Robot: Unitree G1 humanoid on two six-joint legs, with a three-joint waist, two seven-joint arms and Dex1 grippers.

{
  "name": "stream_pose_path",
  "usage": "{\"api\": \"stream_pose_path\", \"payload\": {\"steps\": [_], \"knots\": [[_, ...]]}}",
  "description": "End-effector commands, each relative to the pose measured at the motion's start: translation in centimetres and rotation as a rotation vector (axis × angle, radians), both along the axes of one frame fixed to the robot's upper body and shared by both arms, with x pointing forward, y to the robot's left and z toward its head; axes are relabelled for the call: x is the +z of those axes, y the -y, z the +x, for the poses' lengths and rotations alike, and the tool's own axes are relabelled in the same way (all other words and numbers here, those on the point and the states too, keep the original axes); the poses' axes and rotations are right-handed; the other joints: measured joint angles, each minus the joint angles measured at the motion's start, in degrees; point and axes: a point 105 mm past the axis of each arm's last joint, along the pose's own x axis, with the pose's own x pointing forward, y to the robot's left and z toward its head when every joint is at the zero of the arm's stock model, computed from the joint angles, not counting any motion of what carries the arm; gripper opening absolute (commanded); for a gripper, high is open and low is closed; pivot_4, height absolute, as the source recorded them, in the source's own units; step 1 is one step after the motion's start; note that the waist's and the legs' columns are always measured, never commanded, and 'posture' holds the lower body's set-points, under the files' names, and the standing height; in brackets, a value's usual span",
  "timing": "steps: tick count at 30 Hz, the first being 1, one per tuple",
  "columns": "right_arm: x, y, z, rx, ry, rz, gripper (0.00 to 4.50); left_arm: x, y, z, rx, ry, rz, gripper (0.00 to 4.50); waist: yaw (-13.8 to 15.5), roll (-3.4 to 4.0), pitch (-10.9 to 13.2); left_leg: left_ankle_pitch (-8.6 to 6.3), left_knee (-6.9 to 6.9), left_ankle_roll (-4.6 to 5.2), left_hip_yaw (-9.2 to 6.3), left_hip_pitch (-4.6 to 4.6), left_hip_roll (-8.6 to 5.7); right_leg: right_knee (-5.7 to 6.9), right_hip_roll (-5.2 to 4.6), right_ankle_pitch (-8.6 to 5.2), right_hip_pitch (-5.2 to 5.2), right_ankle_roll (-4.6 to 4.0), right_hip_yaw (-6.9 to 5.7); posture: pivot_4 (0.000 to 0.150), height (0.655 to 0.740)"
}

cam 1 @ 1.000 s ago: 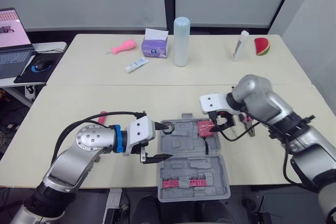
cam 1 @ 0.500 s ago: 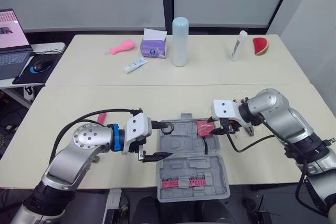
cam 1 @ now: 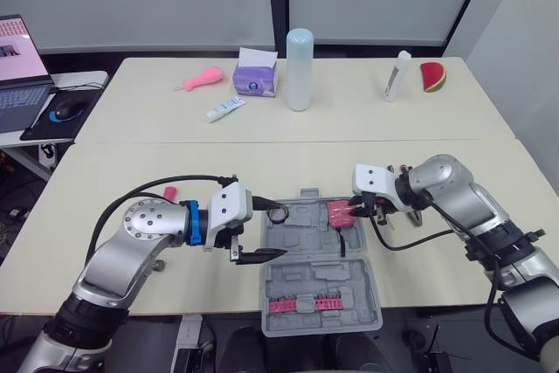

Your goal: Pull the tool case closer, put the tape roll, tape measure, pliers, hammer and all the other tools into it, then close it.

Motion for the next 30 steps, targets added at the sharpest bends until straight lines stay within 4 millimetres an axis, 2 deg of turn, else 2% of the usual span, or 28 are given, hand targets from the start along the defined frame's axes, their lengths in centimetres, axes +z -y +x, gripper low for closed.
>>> {"api": "stream_pose_path", "payload": {"steps": [1,11,16,19,22,25,27,30], "knots": [[0.3,-0.2,0.6,0.007,0.018,-0.02,0.95,0.6,0.4,0.0,-0.025,0.032,-0.01,4.5,0.02,0.0,0.0,0.0,0.0,0.0,0.0,0.0,0.0,0.0,0.0,0.0,0.0,0.0,0.0,0.15,0.7075],[-2.5,1.4,0.4,-0.014,-0.092,-0.156,0.95,0.6,0.5,-0.2,-0.031,0.03,-0.009,4.5,0.06,-0.02,-0.02,0.0,0.01,0.0,-0.02,0.06,0.0,0.0,-0.02,0.0,0.07,0.0,-0.01,0.15,0.7075],[-3.7,0.8,0.7,-0.004,-0.127,-0.186,0.95,0.6,0.5,-0.1,-0.031,0.033,-0.007,4.5,0.06,-0.17,-0.11,0.0,0.03,0.0,-0.01,0.15,-0.01,-0.02,-0.06,0.0,0.18,0.0,-0.03,0.15,0.7075],[-3.8,0.4,1.1,0.013,-0.105,-0.181,0.95,0.6,0.4,-0.1,-0.03,0.034,-0.004,4.5,-0.06,-0.23,-0.15,0.0,0.01,0.0,-0.02,0.29,0.03,-0.01,-0.02,0.0,0.27,0.0,-0.04,0.15,0.7075],[-2.4,-1.1,1.3,0.049,-0.064,-0.097,0.95,0.6,0.0,0.0,-0.016,0.034,-0.002,4.5,-0.1,-0.24,-0.15,0.0,0.01,0.0,-0.01,0.35,0.04,-0.01,-0.02,0.0,0.31,0.0,-0.03,0.15,0.7075],[-0.2,-2.3,1.0,0.064,-0.026,0.01,0.95,0.7,-0.7,0.4,0.017,0.041,-0.016,4.5,-0.08,-0.22,-0.14,0.0,0.0,0.0,-0.01,0.31,0.05,0.0,-0.02,0.0,0.28,0.0,-0.03,0.15,0.7075],[2.3,-2.7,0.9,0.057,0.043,0.103,0.95,0.9,-1.6,1.0,0.064,0.056,-0.042,4.5,-0.05,-0.17,-0.09,0.0,0.0,0.0,0.0,0.18,0.05,0.0,-0.02,0.0,0.16,0.0,-0.02,0.15,0.7075],[5.0,-2.7,0.0,0.044,0.126,0.204,0.95,1.2,-2.7,1.5,0.12,0.067,-0.083,4.5,0.0,-0.15,-0.06,0.0,0.01,0.0,0.0,-0.07,0.04,0.07,-0.04,0.0,-0.1,0.0,-0.04,0.15,0.7075]]}}
